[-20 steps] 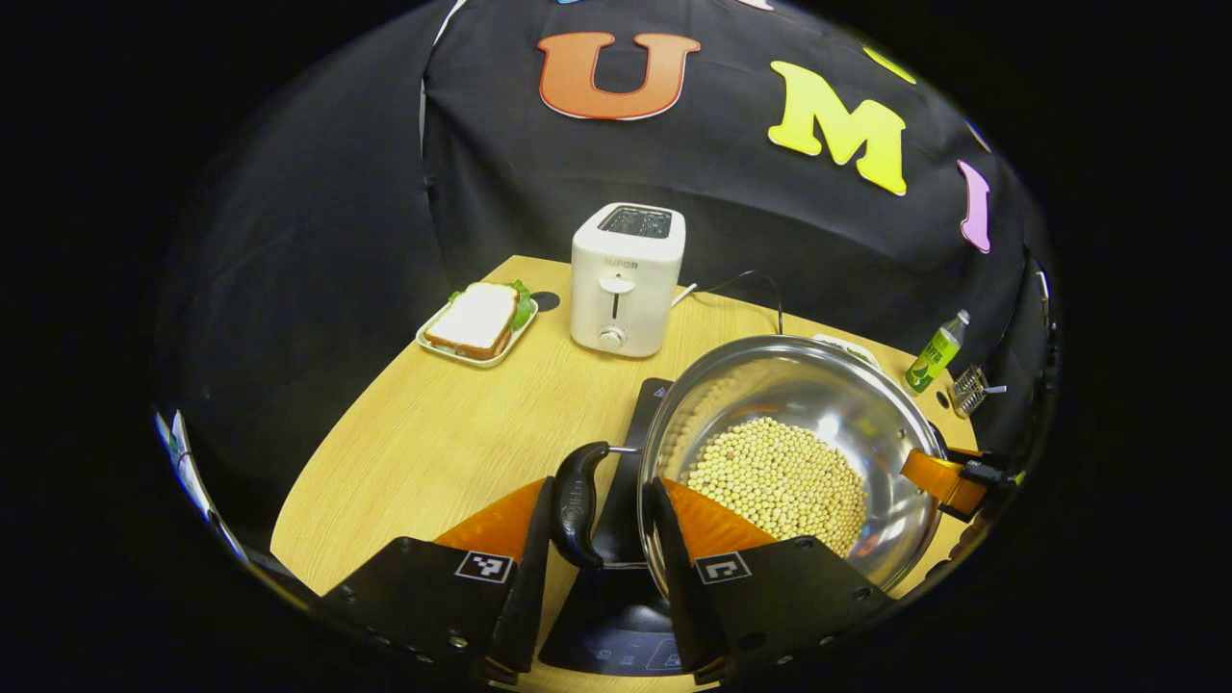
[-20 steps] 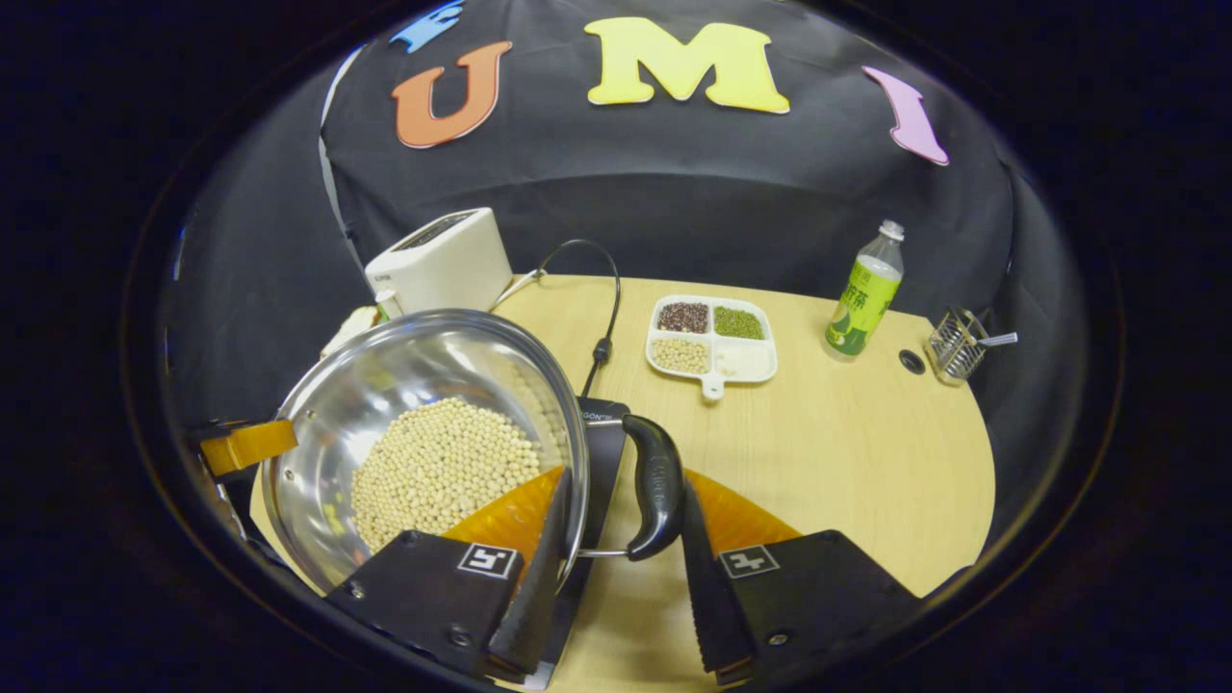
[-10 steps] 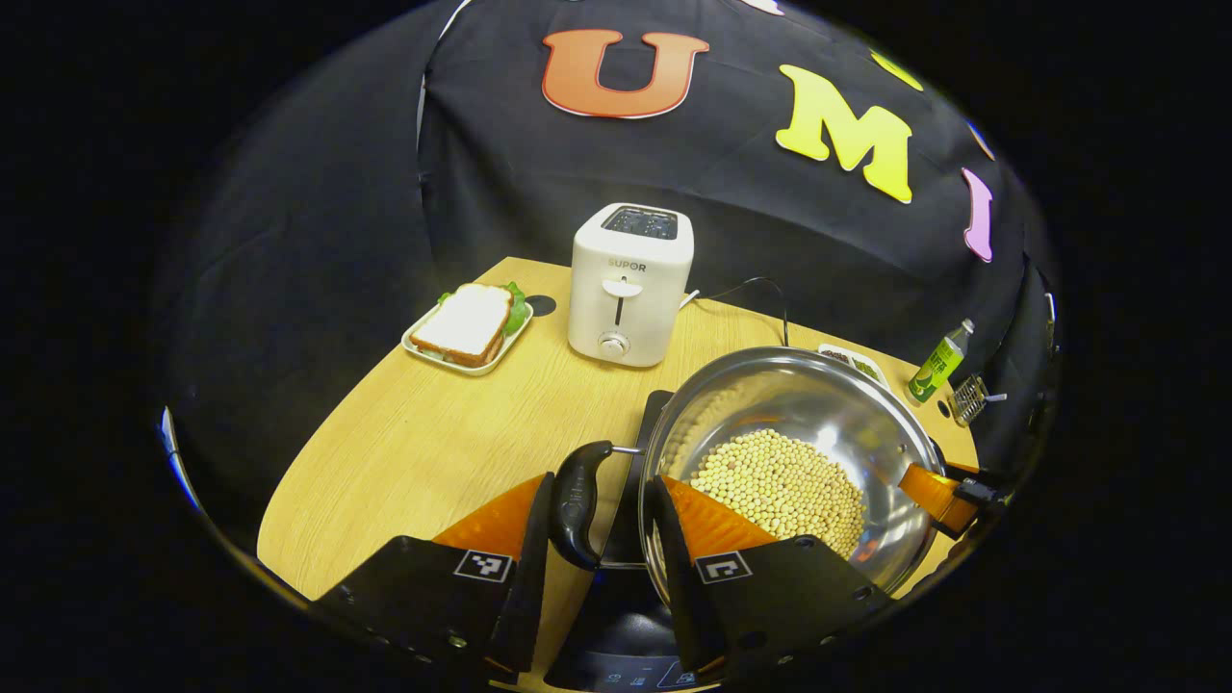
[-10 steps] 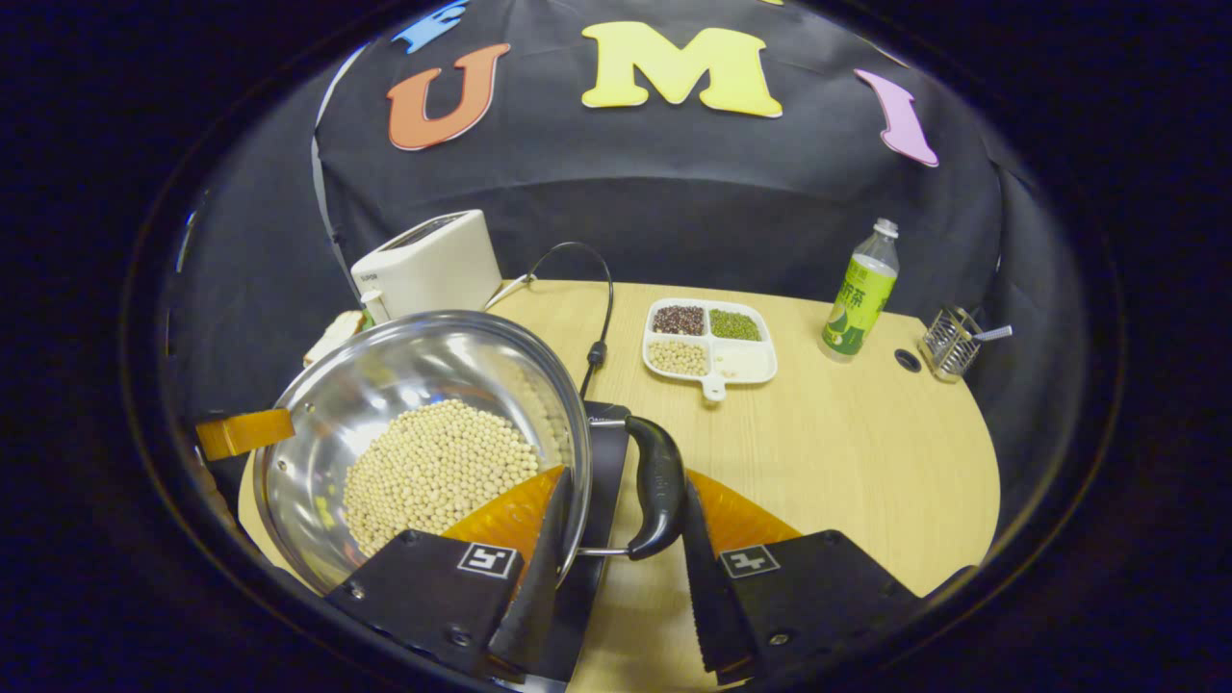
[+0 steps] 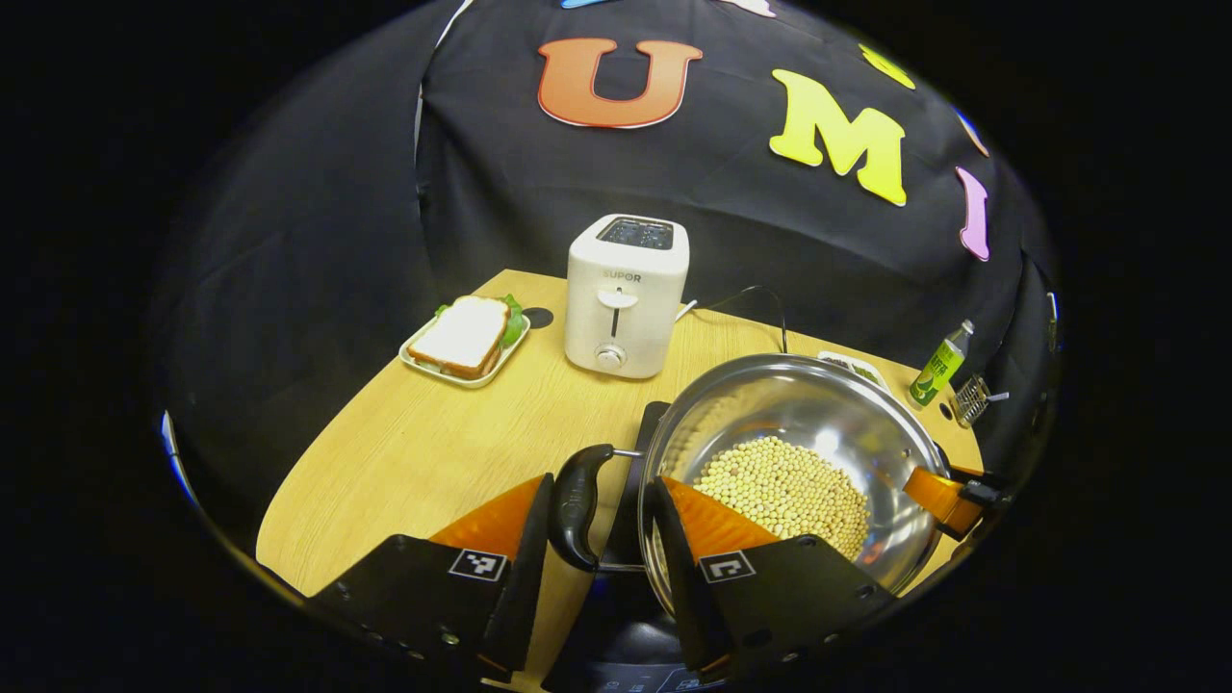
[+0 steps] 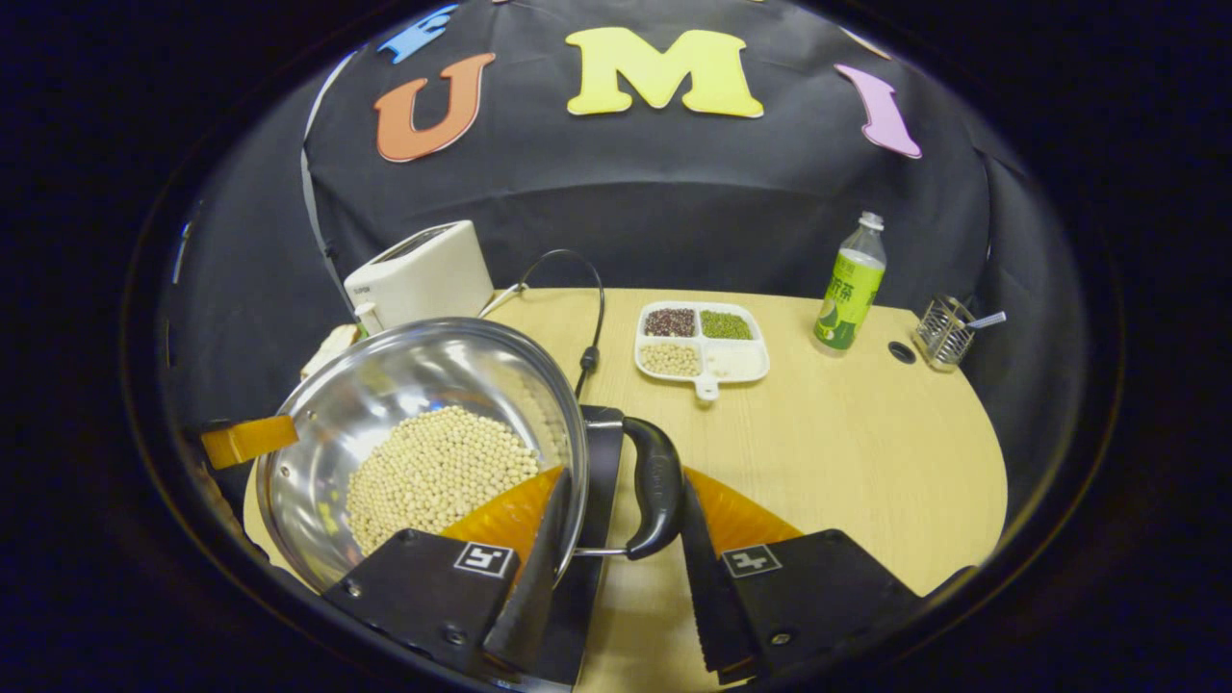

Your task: First push the handle of the pot to place it horizontally, then grasp the pot with both hands and set it on the induction cooktop.

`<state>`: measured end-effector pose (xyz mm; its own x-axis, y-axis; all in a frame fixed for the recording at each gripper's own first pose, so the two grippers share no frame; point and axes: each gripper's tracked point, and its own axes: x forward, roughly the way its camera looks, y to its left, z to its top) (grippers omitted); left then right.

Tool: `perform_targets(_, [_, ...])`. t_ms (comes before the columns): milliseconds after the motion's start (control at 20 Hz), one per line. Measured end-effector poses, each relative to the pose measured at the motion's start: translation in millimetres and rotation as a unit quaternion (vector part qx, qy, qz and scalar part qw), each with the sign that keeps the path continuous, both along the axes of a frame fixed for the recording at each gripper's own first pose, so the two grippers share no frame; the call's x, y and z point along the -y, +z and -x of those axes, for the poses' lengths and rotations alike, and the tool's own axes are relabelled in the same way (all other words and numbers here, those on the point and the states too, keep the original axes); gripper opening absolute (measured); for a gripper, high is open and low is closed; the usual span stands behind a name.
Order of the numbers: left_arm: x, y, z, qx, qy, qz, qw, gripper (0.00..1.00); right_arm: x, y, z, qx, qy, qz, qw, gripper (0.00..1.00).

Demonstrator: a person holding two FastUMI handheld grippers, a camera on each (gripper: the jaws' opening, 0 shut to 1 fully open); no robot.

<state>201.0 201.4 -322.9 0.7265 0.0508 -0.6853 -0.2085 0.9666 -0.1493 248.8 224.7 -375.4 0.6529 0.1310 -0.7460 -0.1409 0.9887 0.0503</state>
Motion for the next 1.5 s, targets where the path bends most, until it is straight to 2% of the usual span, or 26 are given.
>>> perform_targets(200, [-1.9,7.4,-1.0,0.022,0.016,0.006,1.000,0.63,3.6,3.3,6.3,0.018,0.003,-0.021,1.000,0.68])
perform_targets(250, [-5.6,15.1,-4.0,0.043,0.021,0.000,0.999,0.63,5.1,6.1,9.7,0.025,0.008,-0.023,0.999,0.72])
perform_targets(350, [-14.2,29.1,-3.9,0.078,0.030,-0.019,0.996,0.63,11.8,20.9,15.0,0.065,0.019,-0.015,0.998,0.79])
perform_targets(400, [-15.1,35.1,-1.4,0.094,0.033,-0.022,0.995,0.65,21.0,33.3,14.6,0.093,0.014,-0.006,0.996,0.76])
perform_targets(450, [-13.5,41.0,2.9,0.104,0.037,-0.016,0.994,0.63,21.9,46.8,17.0,0.115,0.013,-0.015,0.993,0.82])
perform_targets(500, [-7.5,47.4,7.7,0.115,0.033,-0.006,0.993,0.63,22.1,58.2,22.1,0.131,0.015,-0.024,0.991,0.79])
perform_targets(550, [-6.2,54.0,11.9,0.124,0.036,-0.005,0.992,0.69,25.2,66.0,27.2,0.141,0.016,-0.027,0.990,0.84])
perform_targets(600, [-10.2,60.8,18.4,0.134,0.043,-0.012,0.990,0.88,31.3,72.8,32.2,0.150,0.016,-0.028,0.988,0.89])
perform_targets(650, [-14.0,65.7,22.4,0.143,0.050,-0.020,0.988,0.93,37.4,78.7,37.9,0.156,0.013,-0.029,0.987,0.95])
perform_targets(900, [6.6,87.7,55.4,0.184,0.039,-0.034,0.982,0.95,75.1,93.3,75.2,0.183,0.003,-0.040,0.982,0.96])
perform_targets(1200, [53.7,123.1,101.5,0.238,0.018,-0.036,0.970,0.95,124.6,128.5,124.9,0.240,-0.015,-0.032,0.970,0.98])
perform_targets(1500, [109.6,200.8,144.3,0.304,-0.023,-0.039,0.952,0.95,161.3,181.7,173.8,0.275,-0.043,-0.029,0.960,0.97])
